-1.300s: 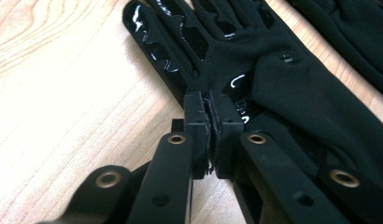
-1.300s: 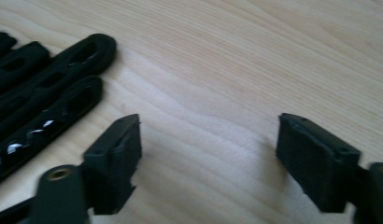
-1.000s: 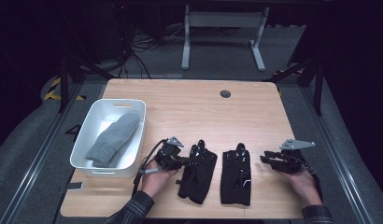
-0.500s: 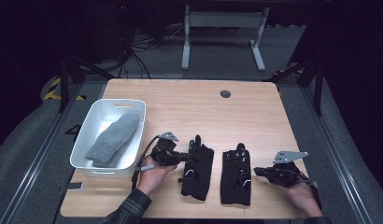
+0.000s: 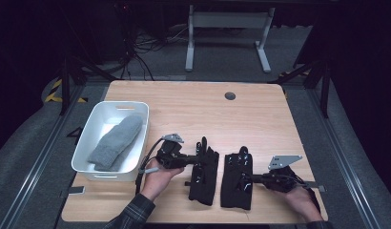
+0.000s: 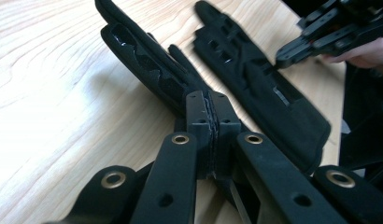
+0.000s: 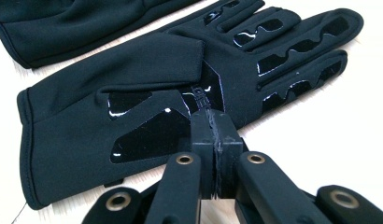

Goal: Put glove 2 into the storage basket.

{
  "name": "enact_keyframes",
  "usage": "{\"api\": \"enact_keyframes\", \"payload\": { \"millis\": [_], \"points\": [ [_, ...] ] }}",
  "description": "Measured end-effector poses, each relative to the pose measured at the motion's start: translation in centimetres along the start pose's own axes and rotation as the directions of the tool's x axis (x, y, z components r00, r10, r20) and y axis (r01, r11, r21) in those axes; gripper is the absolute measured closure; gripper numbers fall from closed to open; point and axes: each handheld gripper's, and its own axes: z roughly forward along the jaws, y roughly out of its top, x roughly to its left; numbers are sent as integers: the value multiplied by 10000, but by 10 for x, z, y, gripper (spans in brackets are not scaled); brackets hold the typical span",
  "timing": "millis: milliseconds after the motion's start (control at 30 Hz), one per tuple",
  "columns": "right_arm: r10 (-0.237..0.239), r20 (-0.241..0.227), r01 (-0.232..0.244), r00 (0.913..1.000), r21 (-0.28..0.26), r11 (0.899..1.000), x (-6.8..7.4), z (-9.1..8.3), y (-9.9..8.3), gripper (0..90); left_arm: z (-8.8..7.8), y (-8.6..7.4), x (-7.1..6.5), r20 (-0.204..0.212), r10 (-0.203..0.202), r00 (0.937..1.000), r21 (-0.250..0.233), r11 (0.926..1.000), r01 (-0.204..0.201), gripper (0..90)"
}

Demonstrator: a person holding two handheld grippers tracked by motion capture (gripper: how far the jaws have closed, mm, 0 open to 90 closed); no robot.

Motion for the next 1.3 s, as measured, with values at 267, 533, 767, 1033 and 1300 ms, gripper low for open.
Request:
{"api": "enact_keyframes", "payload": {
  "millis": [267, 533, 767, 1033, 1300],
  "points": [
    [-208, -138, 208, 9997, 37, 9998, 4, 8, 8, 900, 2, 5, -2, 290, -14, 9996, -157, 9999, 19, 892],
    [-254, -312, 254, 9992, 1, 9997, 3, 17, 16, 900, 0, 8, -1, 483, -107, 9988, -363, 9993, 125, 892],
    [-343, -514, 345, 9981, 31, 9994, 3, 27, 25, 900, -4, 15, -5, 623, 34, 9981, -572, 9984, 2, 892],
    [-504, -774, 510, 9957, 50, 9987, 7, 42, 36, 900, 3, 21, -10, 862, 81, 9962, -587, 9983, -30, 892],
    [-719, -873, 719, 9936, -33, 9974, 12, 57, 49, 900, 12, 23, -11, 911, 70, 9958, -513, 9987, -23, 892]
  ]
}}
